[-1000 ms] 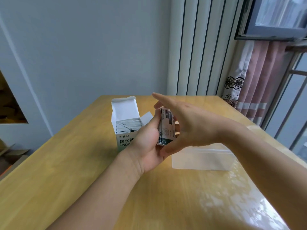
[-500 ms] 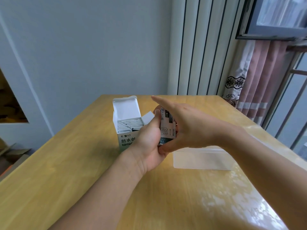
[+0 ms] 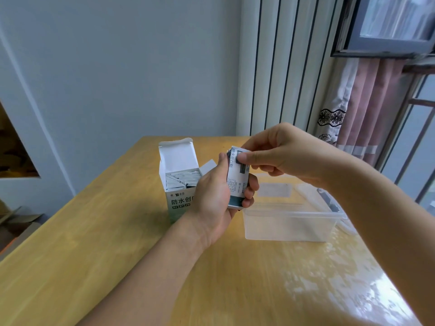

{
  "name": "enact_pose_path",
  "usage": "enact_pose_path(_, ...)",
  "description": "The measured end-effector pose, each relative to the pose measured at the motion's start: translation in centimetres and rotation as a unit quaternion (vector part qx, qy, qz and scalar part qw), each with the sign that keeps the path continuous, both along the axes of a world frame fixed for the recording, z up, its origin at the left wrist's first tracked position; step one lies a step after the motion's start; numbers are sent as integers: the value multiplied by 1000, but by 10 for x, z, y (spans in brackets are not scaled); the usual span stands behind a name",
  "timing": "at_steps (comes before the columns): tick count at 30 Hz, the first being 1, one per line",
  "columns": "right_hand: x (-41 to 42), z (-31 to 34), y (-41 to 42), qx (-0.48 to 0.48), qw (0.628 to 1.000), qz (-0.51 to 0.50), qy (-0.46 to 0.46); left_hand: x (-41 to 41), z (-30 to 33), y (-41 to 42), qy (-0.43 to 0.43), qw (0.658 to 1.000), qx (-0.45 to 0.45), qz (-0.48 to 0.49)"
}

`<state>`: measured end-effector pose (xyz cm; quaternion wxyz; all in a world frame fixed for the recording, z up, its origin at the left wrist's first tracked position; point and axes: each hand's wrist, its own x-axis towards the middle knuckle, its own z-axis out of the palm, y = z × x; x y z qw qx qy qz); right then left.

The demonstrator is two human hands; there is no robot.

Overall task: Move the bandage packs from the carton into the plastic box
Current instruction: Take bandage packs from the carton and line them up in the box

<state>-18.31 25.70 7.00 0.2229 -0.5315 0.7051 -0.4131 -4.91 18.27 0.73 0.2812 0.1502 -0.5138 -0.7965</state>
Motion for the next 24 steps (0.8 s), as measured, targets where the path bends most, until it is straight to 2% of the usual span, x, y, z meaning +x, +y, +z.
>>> enact_pose_path(3,-2,-4,-1,13,997,21,-76,0,1,1,1,1000,-17,10)
enact_pose_path(10,-6,-1,1,-9,993,11,-119,4,1,-4,-48,997,-31,-50)
enact_pose_path(16,2,-10,-4,19,970,51,-239,1,1,-4,-11,999,-23,-30)
enact_pose_path(18,0,-8,-5,14,962,43,-270,3,2,-4,-14,998,-47,-29)
enact_pose_path(21,-23,-1,2,-11,951,-12,-308,5,2,-6,-49,982,-180,40)
enact_pose_path(22,-32,1,5,-13,950,-30,-311,6,0,-9,-61,960,-260,86)
enact_pose_path(24,-50,-3,11,7,954,-63,-292,6,-6,-17,-80,882,-429,178)
